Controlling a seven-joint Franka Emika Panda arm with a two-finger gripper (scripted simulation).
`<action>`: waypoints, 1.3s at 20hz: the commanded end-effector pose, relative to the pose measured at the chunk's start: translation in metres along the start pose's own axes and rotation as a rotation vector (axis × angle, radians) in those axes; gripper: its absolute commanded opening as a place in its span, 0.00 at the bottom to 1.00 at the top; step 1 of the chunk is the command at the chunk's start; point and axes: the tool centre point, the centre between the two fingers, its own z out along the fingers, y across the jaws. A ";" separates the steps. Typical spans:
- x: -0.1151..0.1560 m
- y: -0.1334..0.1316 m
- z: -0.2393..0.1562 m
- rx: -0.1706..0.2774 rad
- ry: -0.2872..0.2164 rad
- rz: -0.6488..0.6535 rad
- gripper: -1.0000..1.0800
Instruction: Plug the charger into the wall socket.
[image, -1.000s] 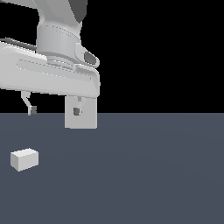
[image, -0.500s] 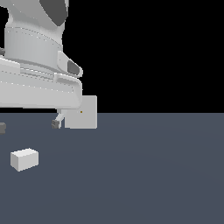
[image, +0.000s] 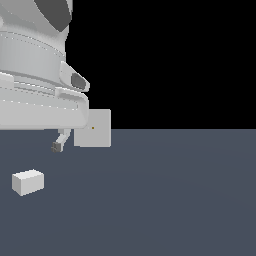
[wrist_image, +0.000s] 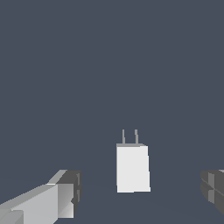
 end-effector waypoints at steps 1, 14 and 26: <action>-0.001 0.000 0.002 0.000 0.000 0.000 0.96; -0.009 -0.001 0.048 -0.001 -0.001 -0.006 0.96; -0.009 -0.001 0.050 -0.001 -0.001 -0.006 0.00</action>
